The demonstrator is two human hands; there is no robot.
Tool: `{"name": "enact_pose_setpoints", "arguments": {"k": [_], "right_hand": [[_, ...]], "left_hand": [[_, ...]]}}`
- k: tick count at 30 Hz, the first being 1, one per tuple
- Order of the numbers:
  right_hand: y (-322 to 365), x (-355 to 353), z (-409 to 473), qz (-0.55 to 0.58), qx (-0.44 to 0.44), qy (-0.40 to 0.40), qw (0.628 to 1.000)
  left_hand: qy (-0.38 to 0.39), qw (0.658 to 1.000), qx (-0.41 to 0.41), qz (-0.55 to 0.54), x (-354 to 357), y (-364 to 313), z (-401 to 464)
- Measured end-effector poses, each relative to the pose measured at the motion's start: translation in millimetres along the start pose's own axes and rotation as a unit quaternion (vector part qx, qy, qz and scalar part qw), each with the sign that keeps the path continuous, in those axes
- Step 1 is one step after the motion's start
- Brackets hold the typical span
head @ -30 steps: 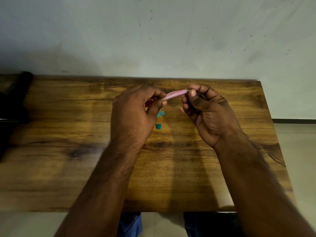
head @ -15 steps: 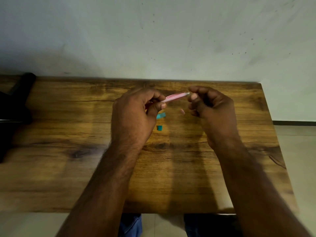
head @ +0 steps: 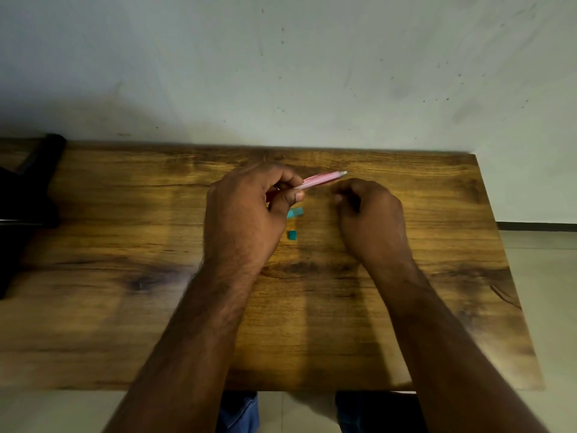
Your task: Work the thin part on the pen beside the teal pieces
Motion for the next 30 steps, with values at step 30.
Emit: {"name": "enact_pose_setpoints", "arguments": {"k": [30], "right_hand": [[-11.5, -2.6, 5.5, 0.501, 0.178, 0.042, 0.846]], "left_hand": [[0.003, 1.000, 0.000, 0.013, 1.9, 1.4, 1.2]]}}
Point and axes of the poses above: each hand's wrist, its own z-axis towards the middle knuckle, its own x-axis out of the palm, y = z × x, the point moved 7 cm from there along z, towards the middle knuckle, and after that the axes turned 8 degrees about -y, right-handed, at the moved point
